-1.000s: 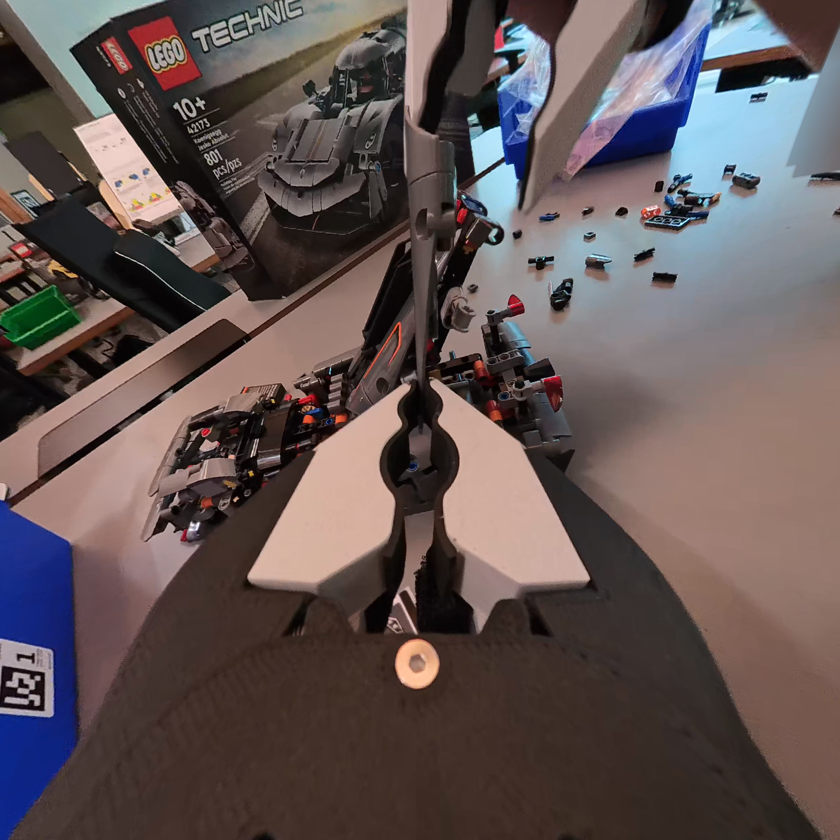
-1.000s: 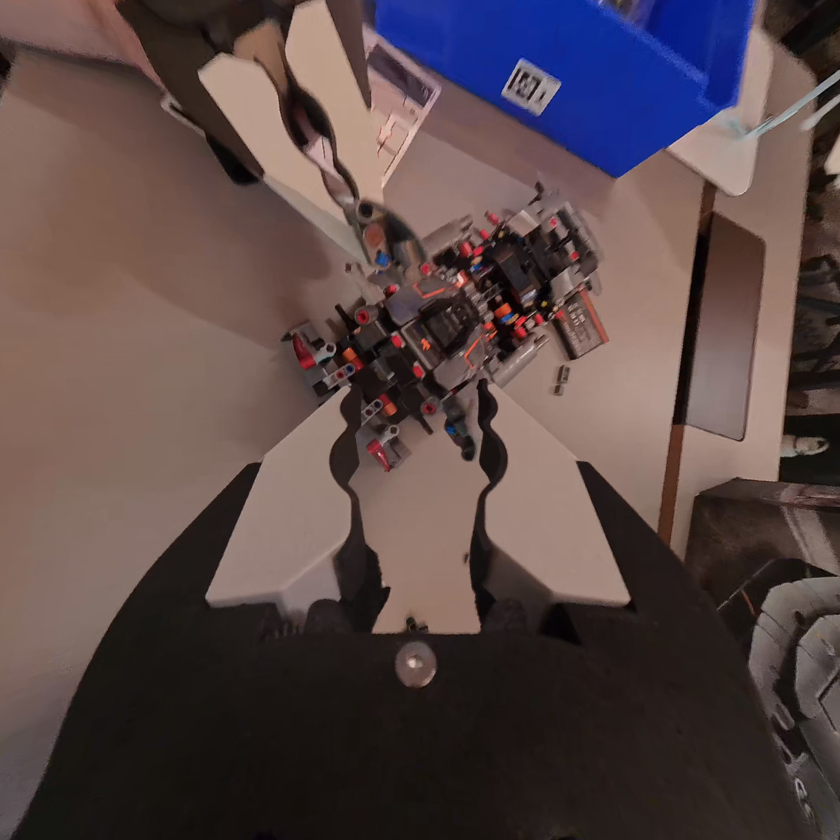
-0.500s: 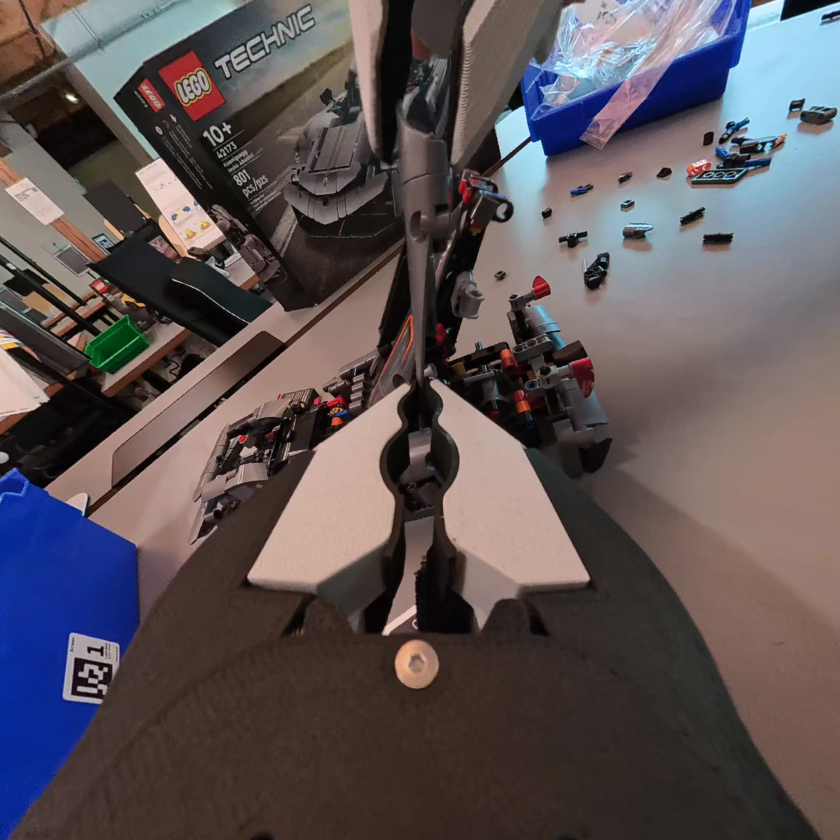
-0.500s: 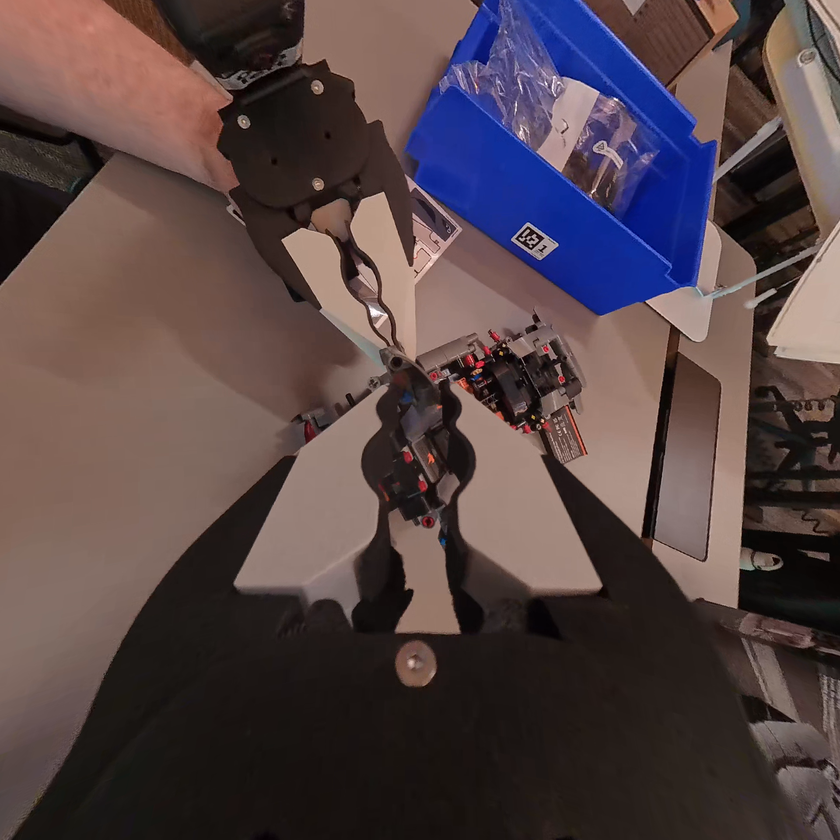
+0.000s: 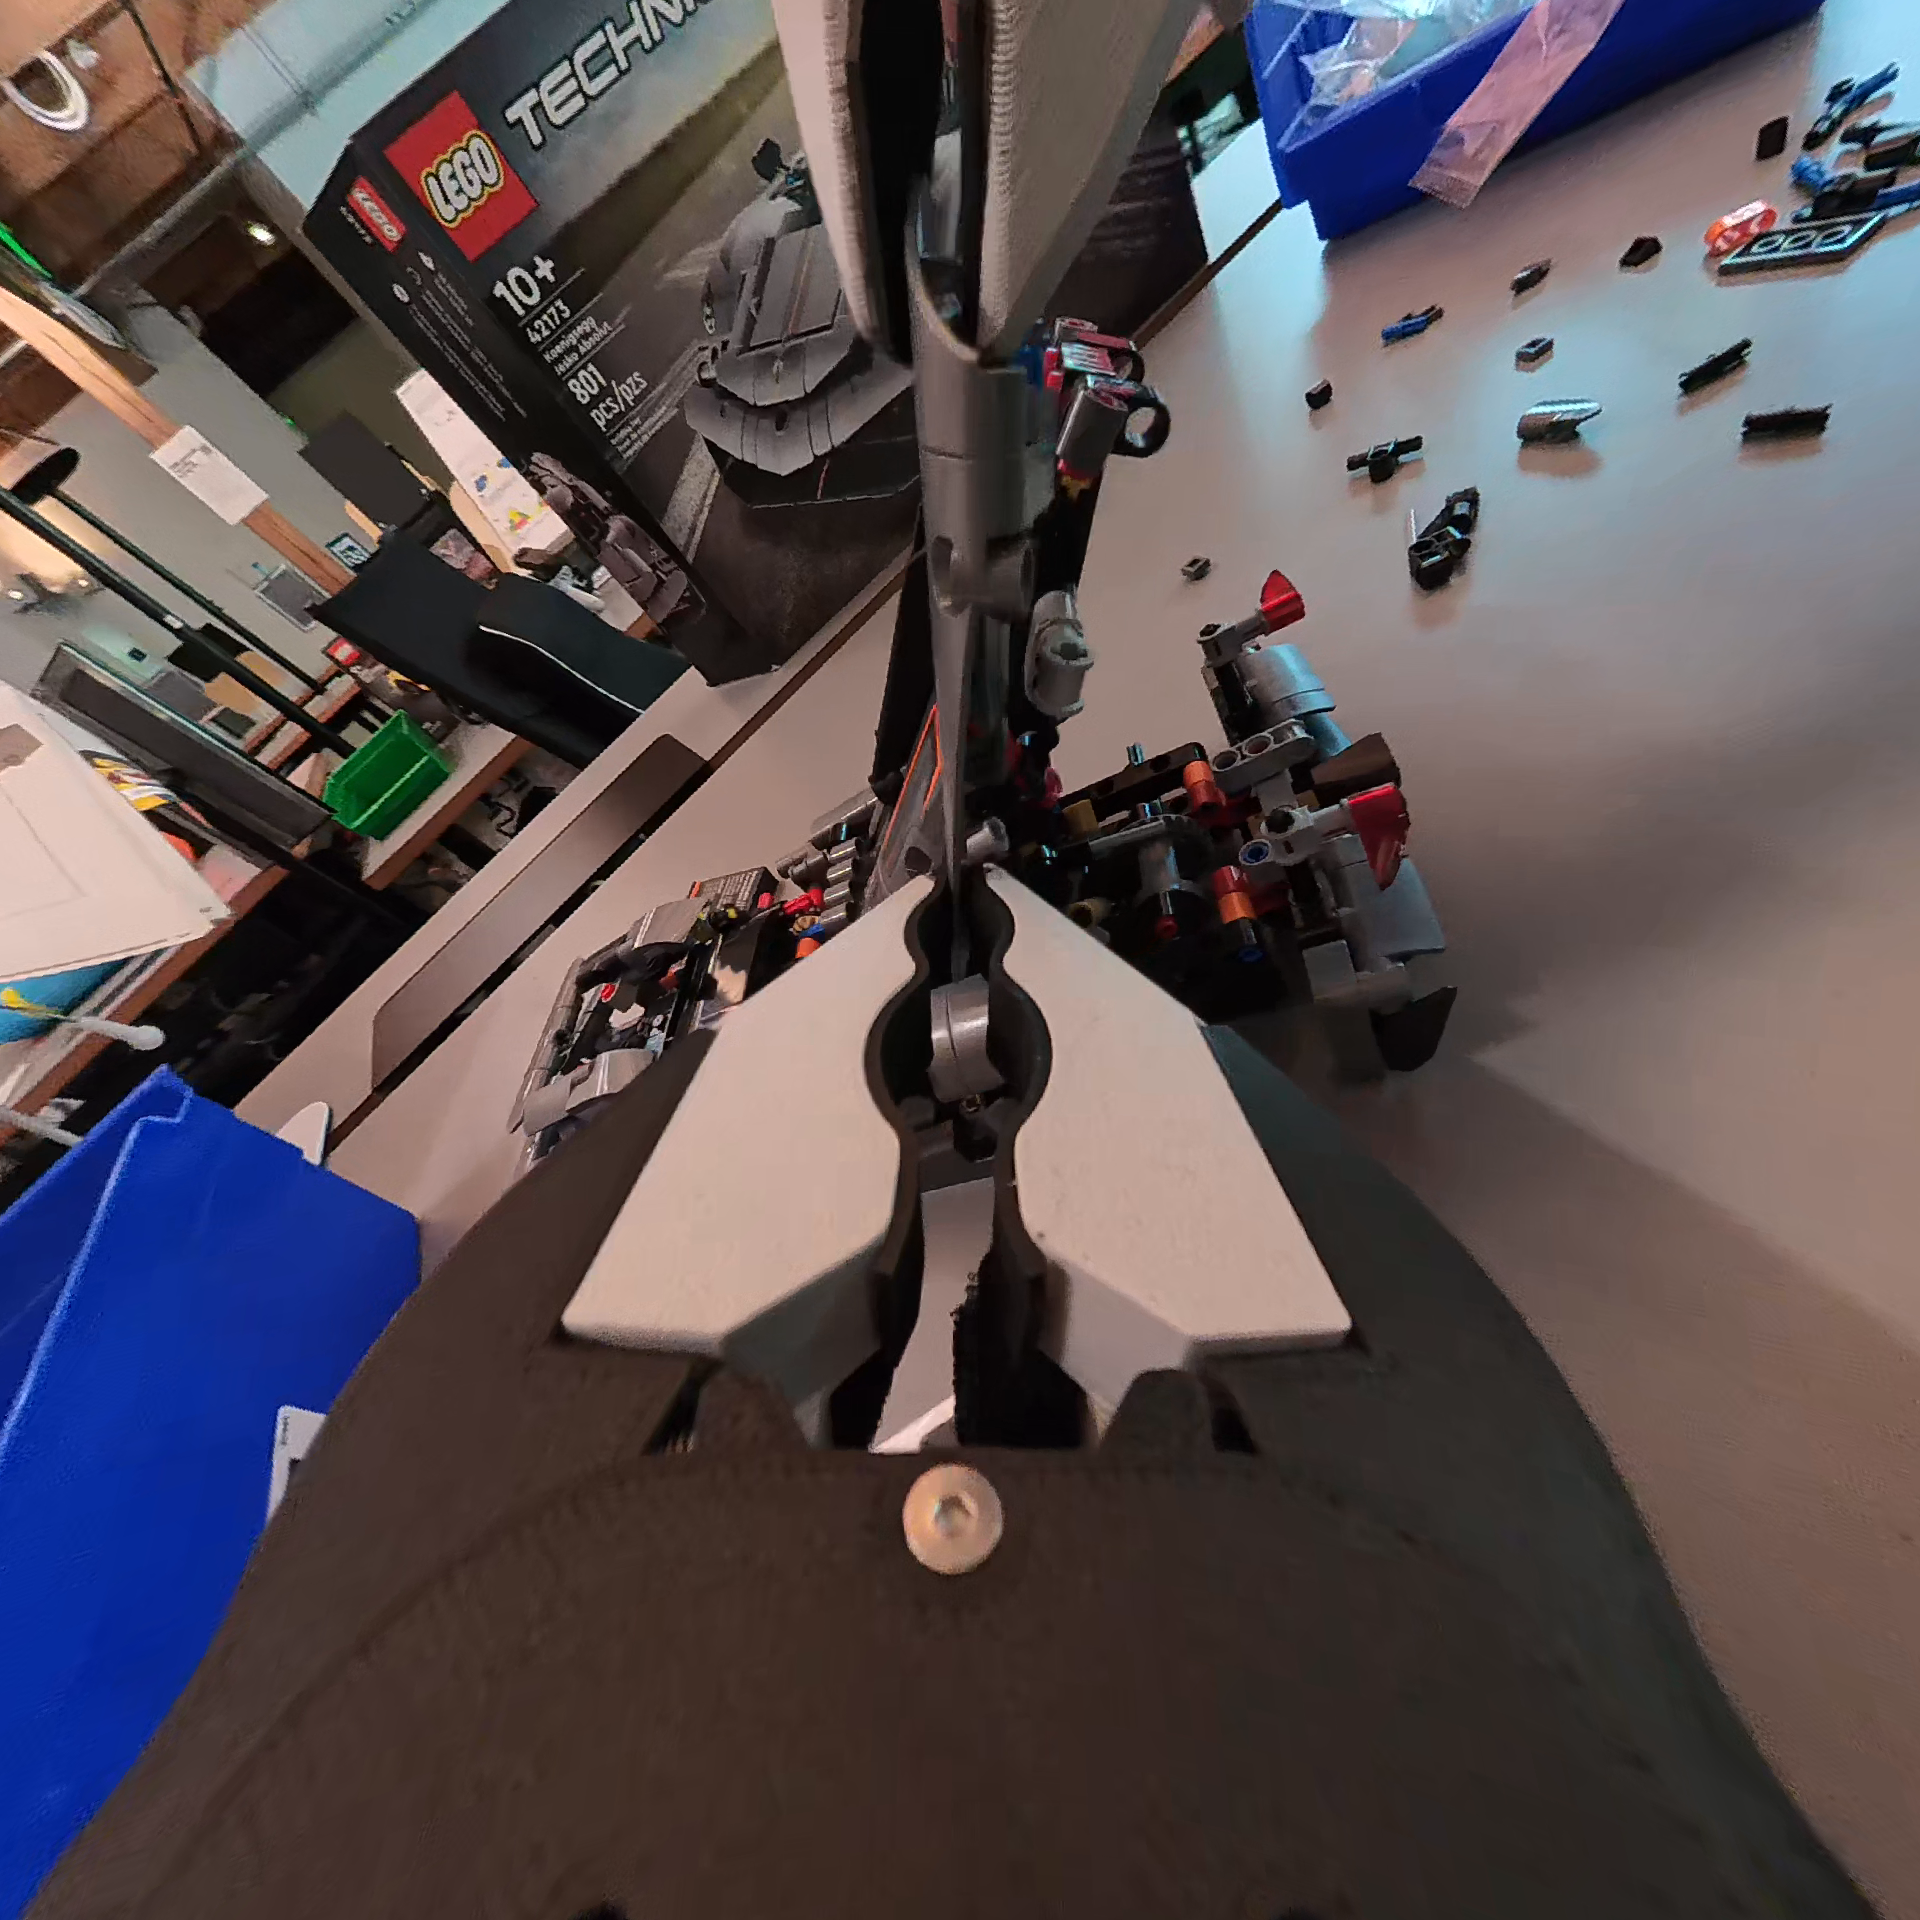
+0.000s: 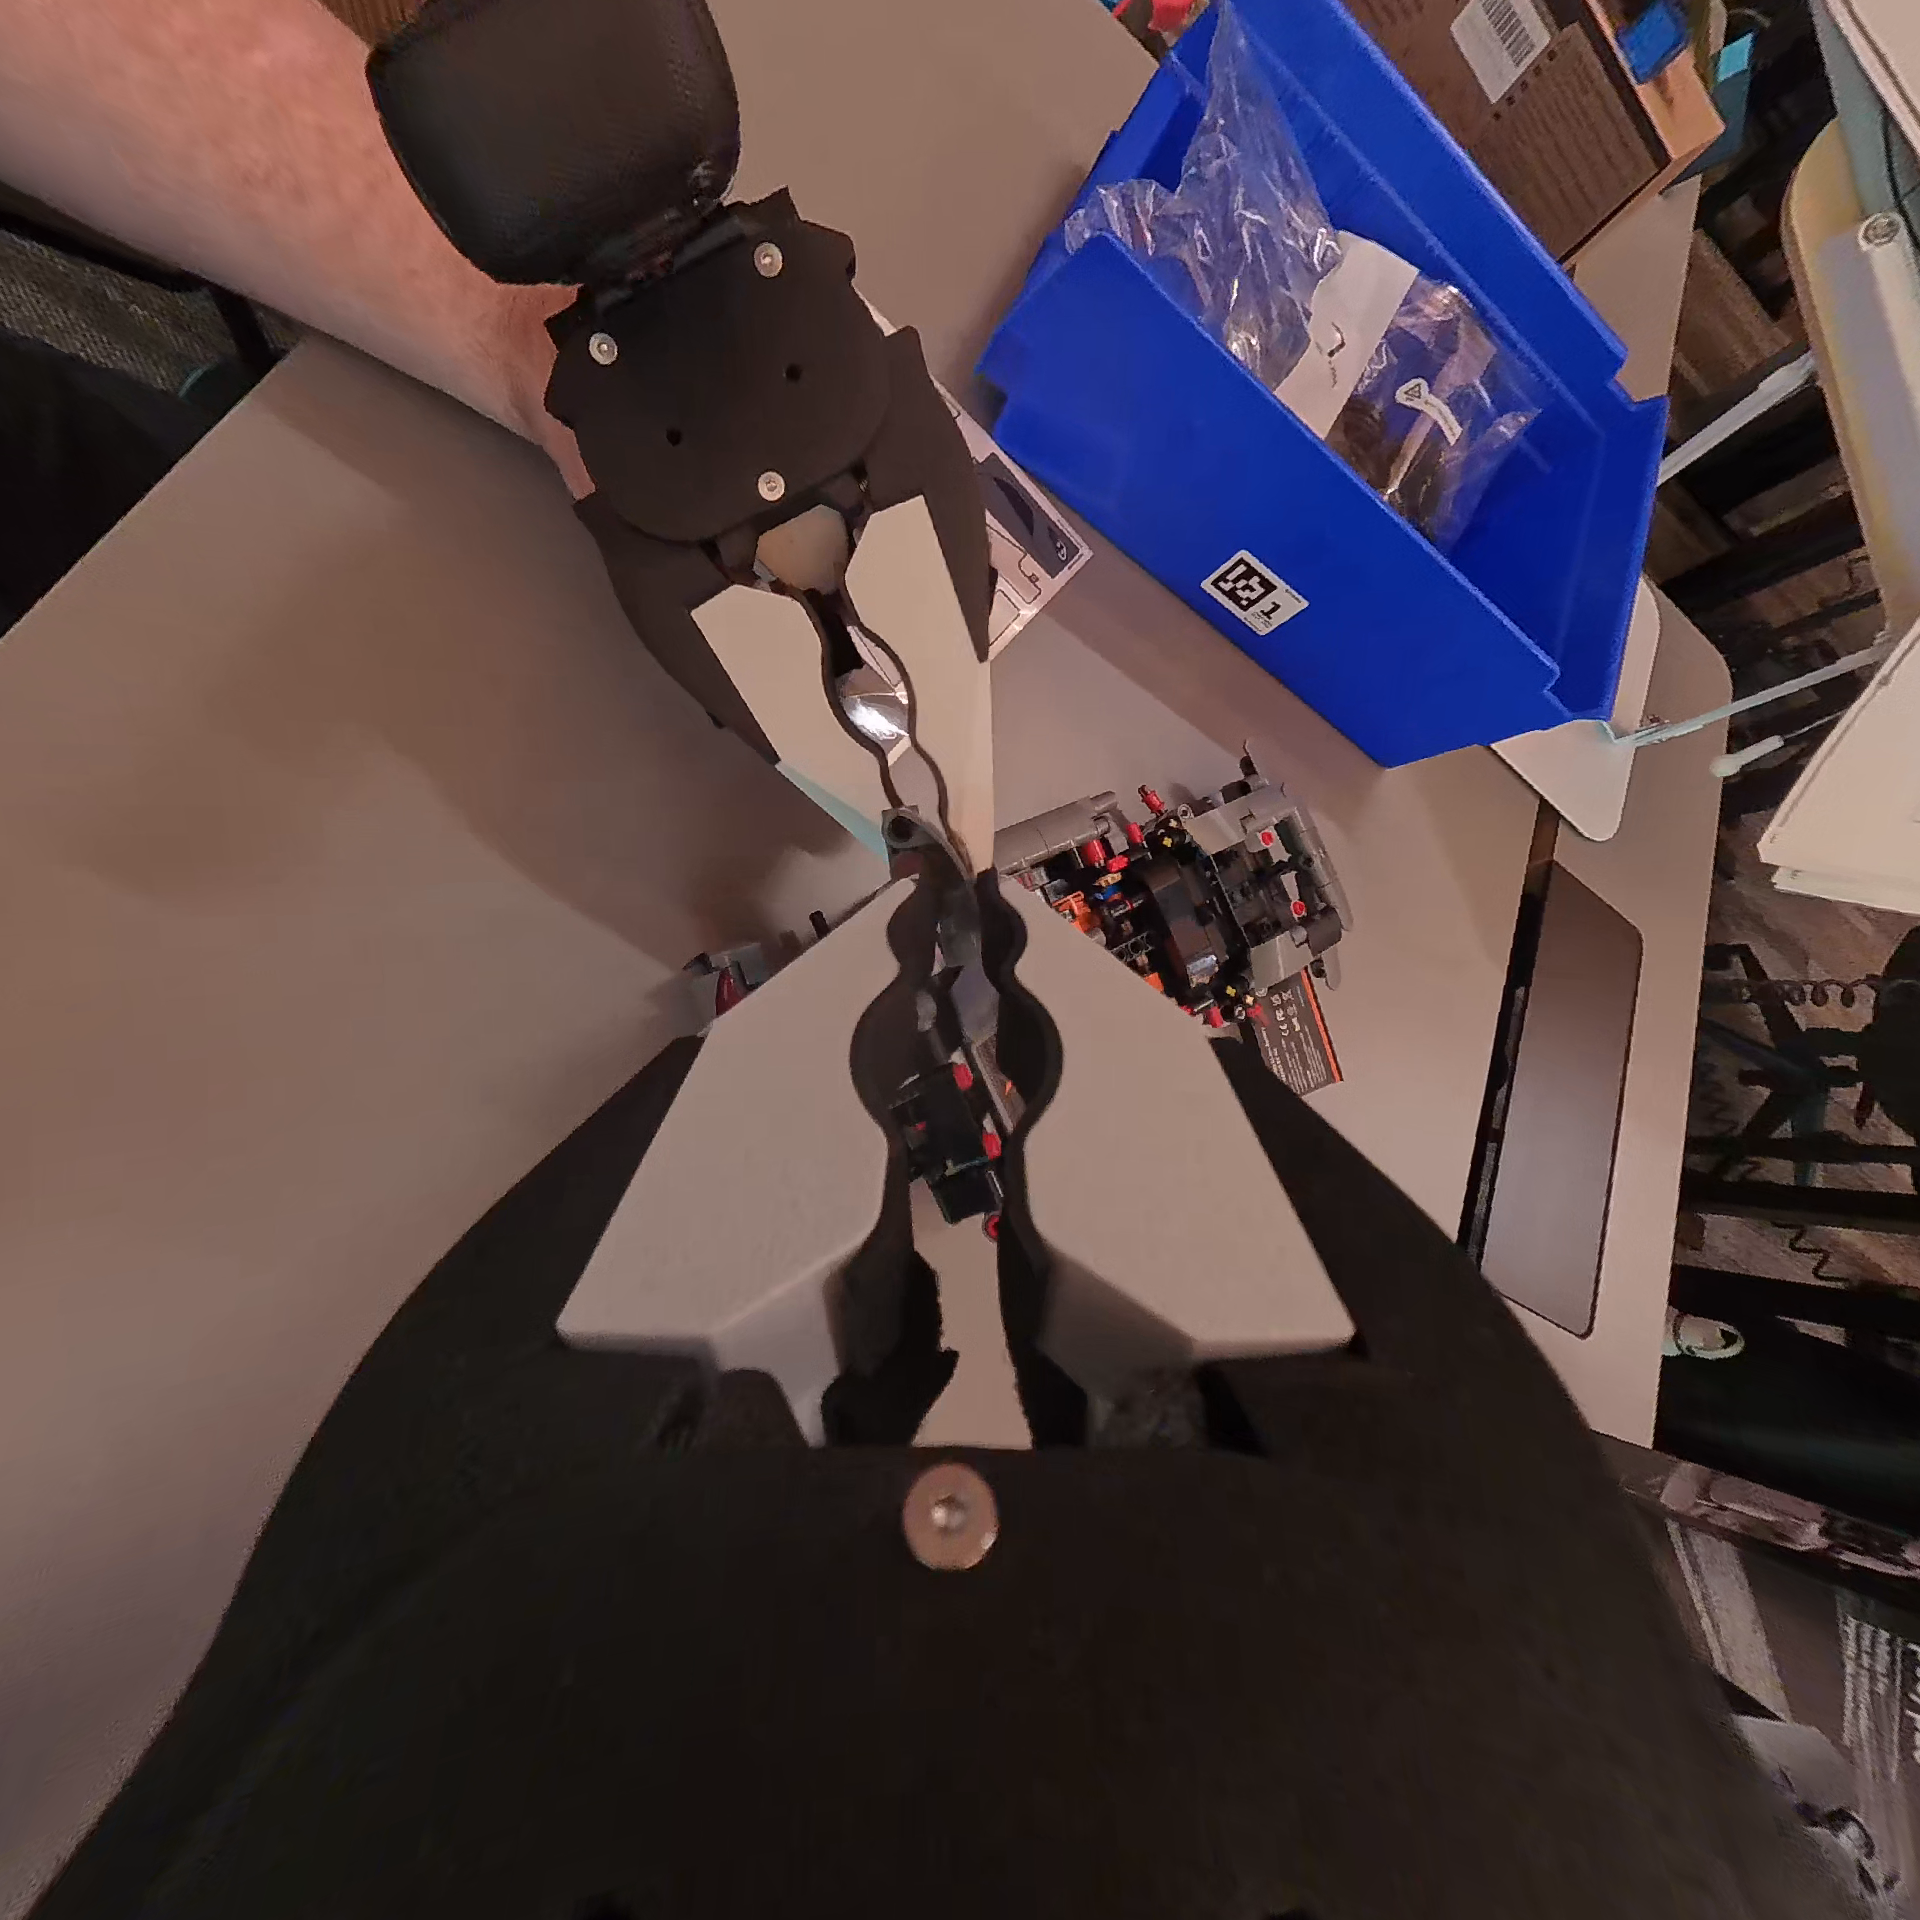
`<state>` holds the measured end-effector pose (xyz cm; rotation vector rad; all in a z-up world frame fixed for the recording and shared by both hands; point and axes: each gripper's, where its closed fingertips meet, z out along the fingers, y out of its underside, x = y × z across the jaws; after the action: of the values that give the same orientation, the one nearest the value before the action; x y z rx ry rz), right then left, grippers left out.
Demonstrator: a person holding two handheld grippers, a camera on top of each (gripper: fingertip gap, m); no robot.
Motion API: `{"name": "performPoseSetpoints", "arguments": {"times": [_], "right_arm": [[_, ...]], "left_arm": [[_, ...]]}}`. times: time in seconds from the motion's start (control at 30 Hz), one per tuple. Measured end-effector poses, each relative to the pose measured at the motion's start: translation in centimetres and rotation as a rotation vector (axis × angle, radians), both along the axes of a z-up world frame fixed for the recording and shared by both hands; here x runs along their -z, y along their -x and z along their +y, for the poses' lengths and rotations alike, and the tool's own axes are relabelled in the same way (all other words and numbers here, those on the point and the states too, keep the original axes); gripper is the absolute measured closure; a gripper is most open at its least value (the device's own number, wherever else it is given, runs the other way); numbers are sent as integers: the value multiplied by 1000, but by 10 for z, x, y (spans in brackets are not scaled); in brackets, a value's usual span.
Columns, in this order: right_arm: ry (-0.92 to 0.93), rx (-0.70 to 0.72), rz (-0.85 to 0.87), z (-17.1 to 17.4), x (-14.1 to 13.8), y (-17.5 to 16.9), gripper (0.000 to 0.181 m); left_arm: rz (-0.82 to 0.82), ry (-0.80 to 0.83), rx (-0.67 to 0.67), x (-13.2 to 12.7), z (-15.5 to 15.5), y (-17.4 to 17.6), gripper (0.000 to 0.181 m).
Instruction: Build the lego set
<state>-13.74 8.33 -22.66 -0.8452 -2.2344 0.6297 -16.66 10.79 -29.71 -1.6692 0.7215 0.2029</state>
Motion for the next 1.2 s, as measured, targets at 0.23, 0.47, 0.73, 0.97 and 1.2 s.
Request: {"name": "performPoseSetpoints", "arguments": {"times": [0.23,0.47,0.73,0.97,1.2], "right_arm": [[-65,3,-15,4,6,-2,177],[-106,-37,-13,1,6,-7,176],[-195,-61,-10,1,11,-7,177],[-235,-69,-12,-3,12,-8,177],[-317,-60,-17,-5,13,-7,177]], "left_arm": [[92,-91,-46,-14,-4,-1,154],[270,-191,-87,-27,-6,-23,149],[312,-200,-126,-29,-5,-21,162],[306,-198,-129,-28,-5,-20,161],[327,-207,-132,-28,-5,-19,162]]}}
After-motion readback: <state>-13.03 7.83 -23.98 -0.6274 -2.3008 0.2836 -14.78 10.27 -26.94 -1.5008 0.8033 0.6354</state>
